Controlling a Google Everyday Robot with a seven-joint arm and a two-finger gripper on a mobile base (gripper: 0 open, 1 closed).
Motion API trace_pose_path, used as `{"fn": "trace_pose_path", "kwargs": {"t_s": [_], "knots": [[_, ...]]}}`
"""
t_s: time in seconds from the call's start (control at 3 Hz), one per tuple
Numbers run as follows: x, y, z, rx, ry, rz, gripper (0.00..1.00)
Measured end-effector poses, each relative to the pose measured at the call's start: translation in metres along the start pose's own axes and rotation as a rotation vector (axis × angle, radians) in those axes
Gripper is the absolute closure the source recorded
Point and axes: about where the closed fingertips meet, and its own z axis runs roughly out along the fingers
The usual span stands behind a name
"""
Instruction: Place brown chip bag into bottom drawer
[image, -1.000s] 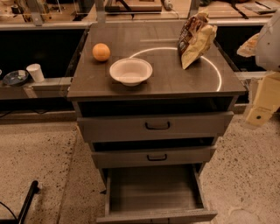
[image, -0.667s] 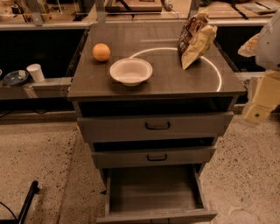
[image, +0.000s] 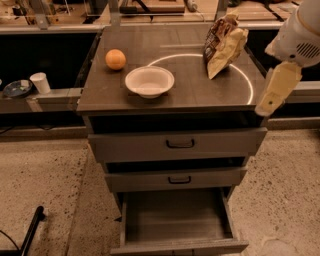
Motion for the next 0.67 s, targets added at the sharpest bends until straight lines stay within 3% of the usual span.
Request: {"fn": "trace_pose_path", "kwargs": {"t_s": [0.33, 0.67], "knots": [[-0.009, -0.072, 0.029, 0.037, -0.026, 0.054, 0.00], [-0.018, -0.147, 0.060, 0.096, -0.049, 0.186, 0.00]]}}
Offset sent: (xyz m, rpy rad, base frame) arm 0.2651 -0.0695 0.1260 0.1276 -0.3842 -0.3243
